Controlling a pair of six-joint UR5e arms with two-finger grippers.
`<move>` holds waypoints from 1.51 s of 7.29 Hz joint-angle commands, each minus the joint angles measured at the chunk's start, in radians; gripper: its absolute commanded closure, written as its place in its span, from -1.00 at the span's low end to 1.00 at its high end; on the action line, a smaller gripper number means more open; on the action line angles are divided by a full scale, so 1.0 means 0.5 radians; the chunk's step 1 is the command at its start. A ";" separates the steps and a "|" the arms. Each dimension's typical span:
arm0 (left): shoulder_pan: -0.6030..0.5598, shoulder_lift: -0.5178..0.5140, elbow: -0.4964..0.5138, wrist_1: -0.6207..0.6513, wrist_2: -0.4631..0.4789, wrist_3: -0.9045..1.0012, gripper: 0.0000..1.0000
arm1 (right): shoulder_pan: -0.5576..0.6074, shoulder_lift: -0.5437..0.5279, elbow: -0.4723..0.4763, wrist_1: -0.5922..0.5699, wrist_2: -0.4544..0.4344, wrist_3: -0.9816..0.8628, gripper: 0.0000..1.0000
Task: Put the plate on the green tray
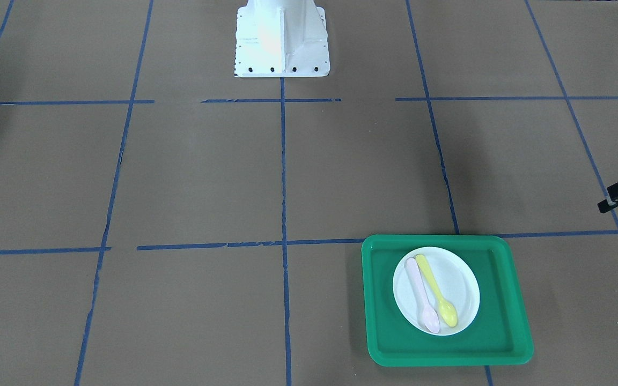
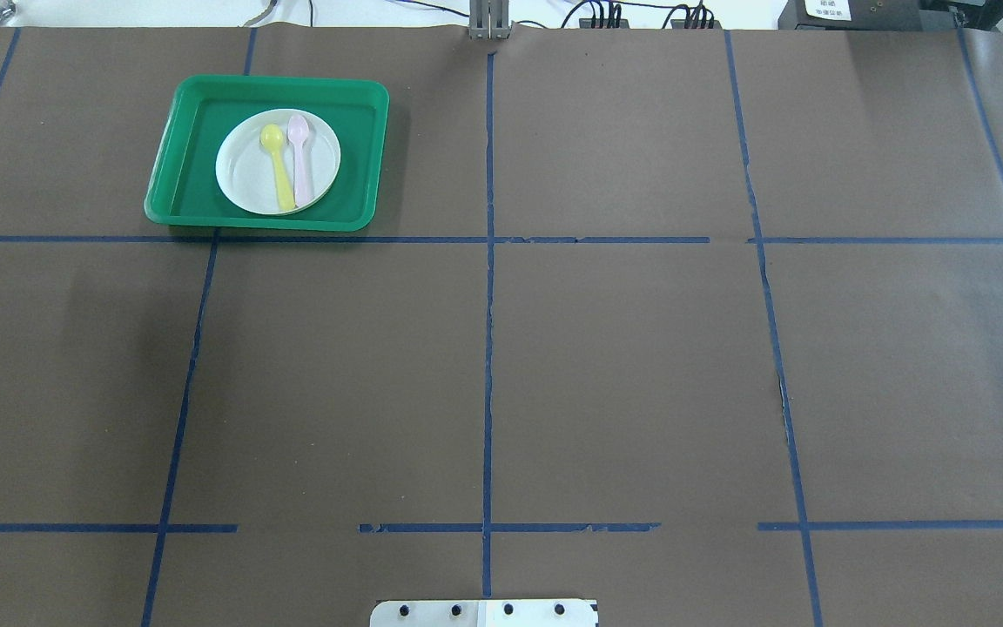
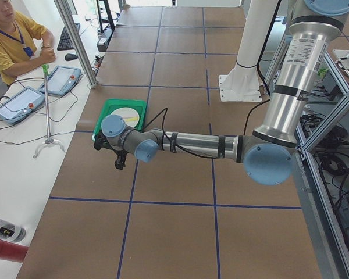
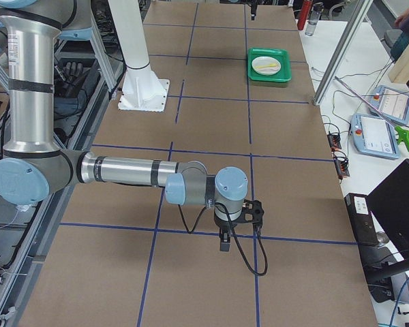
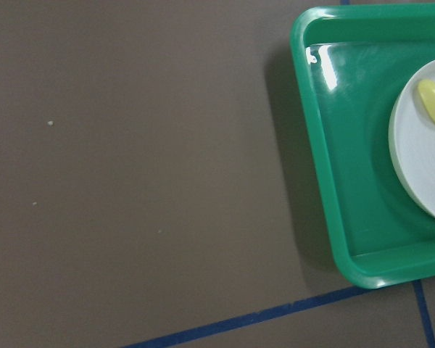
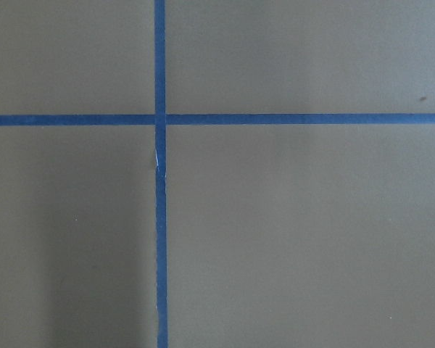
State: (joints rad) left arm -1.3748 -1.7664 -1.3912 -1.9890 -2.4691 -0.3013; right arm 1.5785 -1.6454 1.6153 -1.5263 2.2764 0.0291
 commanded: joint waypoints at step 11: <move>-0.538 0.726 -0.586 0.743 0.244 0.929 -1.00 | 0.000 -0.001 0.000 0.000 0.003 0.000 -1.00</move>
State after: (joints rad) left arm -1.5880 -1.3912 -1.6533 -1.7338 -2.3525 0.0792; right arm 1.5785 -1.6455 1.6153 -1.5263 2.2780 0.0291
